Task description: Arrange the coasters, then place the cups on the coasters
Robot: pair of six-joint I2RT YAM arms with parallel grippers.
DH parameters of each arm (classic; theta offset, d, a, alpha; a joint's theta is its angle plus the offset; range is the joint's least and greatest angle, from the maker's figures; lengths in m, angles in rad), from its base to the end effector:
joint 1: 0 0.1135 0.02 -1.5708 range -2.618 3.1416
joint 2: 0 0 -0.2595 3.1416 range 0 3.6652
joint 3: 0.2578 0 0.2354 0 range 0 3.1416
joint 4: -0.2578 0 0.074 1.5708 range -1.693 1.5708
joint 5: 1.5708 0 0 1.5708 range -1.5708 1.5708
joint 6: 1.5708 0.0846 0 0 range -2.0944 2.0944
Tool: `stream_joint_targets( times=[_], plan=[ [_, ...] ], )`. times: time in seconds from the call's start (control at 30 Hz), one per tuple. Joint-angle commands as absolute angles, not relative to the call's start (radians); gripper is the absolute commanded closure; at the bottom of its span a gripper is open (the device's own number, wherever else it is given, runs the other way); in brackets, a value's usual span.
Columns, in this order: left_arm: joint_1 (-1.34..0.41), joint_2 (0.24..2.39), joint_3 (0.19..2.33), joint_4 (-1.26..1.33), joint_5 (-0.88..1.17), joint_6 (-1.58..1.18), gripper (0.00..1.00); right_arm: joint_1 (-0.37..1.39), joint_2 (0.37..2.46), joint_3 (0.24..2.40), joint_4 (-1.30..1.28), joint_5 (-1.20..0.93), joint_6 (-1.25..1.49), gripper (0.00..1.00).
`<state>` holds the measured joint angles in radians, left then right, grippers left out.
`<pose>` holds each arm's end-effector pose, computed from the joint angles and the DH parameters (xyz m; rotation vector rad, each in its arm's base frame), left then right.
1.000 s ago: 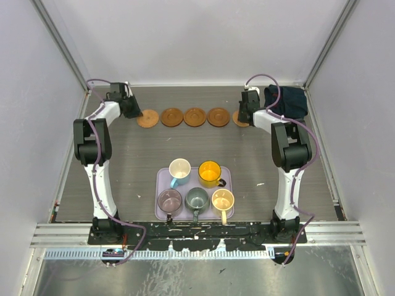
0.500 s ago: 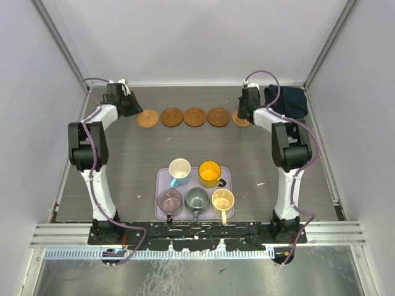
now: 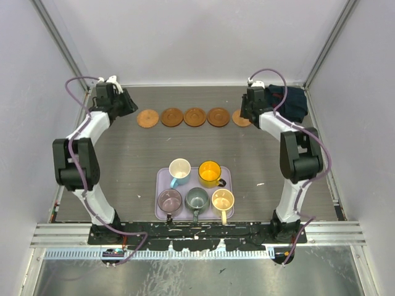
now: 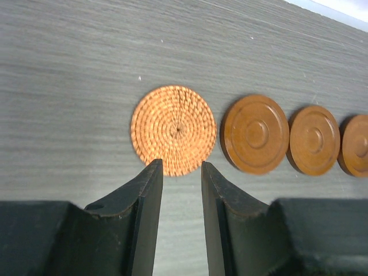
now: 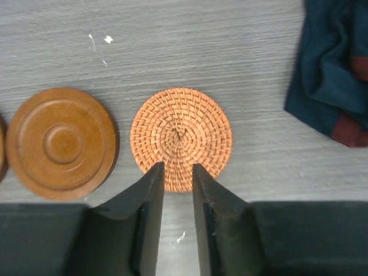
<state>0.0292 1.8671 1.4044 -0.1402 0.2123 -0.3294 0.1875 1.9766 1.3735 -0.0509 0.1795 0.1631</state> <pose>0.4556 -0.0045 0.2249 -0.2690 2.1696 -0.4015 0.4633 0.0725 0.1766 0.0712 2.2114 -0.0057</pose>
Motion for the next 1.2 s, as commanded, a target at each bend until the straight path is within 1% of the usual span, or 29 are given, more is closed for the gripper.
stream_joint_targets(
  times=[0.0, 0.1, 0.13, 0.17, 0.23, 0.27, 0.43, 0.63, 0.77, 0.93, 1.17],
  plan=[
    [0.038, 1.680, 1.283, -0.064, 0.207, -0.321, 0.65, 0.173, 1.758, 1.308, 0.058, 0.170, 0.216, 0.58],
    [0.035, 1.588, 1.182, -0.043, 0.207, -0.344, 0.64, 0.134, 1.705, 1.280, 0.068, 0.054, 0.289, 0.32],
    [0.035, 1.559, 1.152, -0.034, 0.210, -0.357, 0.63, 0.118, 1.697, 1.278, 0.058, 0.018, 0.314, 0.26],
    [0.032, 1.531, 1.124, -0.027, 0.217, -0.367, 0.61, 0.102, 1.690, 1.275, 0.053, -0.024, 0.334, 0.25],
    [0.022, 1.490, 1.087, -0.029, 0.235, -0.378, 0.59, 0.077, 1.668, 1.247, 0.063, -0.087, 0.370, 0.27],
    [0.013, 1.475, 1.078, -0.038, 0.247, -0.379, 0.58, 0.068, 1.655, 1.228, 0.070, -0.104, 0.382, 0.30],
    [-0.016, 1.447, 1.063, -0.086, 0.317, -0.414, 0.58, 0.057, 1.553, 1.117, 0.095, -0.115, 0.376, 0.36],
    [-0.158, 1.359, 1.035, -0.155, 0.196, -0.337, 0.53, 0.064, 1.393, 0.995, 0.050, -0.129, 0.322, 0.37],
    [-0.239, 1.282, 0.973, -0.149, 0.159, -0.325, 0.52, 0.142, 1.275, 0.953, -0.024, -0.047, 0.259, 0.37],
    [-0.267, 1.134, 0.875, -0.155, 0.143, -0.345, 0.51, 0.289, 1.171, 0.948, -0.193, 0.067, 0.168, 0.37],
    [-0.290, 0.976, 0.772, -0.207, 0.150, -0.341, 0.49, 0.407, 1.107, 0.946, -0.382, 0.065, 0.145, 0.37]
  ],
)
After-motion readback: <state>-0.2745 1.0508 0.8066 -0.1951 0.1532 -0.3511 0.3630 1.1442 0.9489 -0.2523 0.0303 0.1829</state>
